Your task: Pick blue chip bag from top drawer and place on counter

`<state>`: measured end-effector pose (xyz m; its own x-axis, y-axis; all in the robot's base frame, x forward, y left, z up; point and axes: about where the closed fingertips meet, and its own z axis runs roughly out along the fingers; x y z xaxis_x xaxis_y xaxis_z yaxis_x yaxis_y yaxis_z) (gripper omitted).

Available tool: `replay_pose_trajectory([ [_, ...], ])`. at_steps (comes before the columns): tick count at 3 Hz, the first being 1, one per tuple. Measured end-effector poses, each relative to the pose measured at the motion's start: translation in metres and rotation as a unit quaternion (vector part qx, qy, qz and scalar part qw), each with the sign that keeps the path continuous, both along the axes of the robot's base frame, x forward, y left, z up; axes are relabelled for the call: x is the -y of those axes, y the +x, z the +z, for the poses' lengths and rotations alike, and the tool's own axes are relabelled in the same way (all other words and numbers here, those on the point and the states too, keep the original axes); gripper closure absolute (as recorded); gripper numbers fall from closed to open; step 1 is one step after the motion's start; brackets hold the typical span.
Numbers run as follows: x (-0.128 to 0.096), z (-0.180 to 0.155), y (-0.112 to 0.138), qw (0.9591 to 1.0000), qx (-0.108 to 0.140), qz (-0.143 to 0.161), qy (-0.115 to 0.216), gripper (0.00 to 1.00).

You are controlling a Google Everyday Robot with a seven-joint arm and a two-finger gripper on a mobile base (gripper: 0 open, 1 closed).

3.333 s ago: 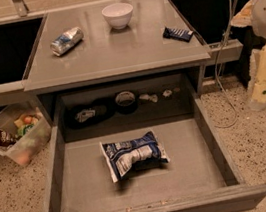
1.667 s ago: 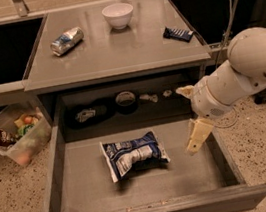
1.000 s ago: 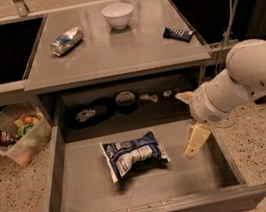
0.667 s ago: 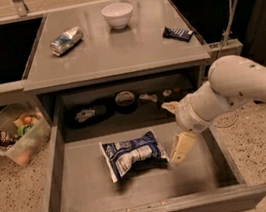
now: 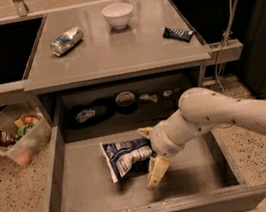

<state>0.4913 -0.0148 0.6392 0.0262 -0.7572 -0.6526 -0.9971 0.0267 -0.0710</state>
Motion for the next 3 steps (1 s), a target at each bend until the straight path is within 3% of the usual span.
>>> replay_pose_trajectory([
  [1,-0.0019,-0.0014,-0.0010,1.0000,-0.001,0.002,0.001,0.19],
  [3,-0.0019,-0.0014,-0.0010,1.0000,-0.001,0.002,0.001,0.65],
])
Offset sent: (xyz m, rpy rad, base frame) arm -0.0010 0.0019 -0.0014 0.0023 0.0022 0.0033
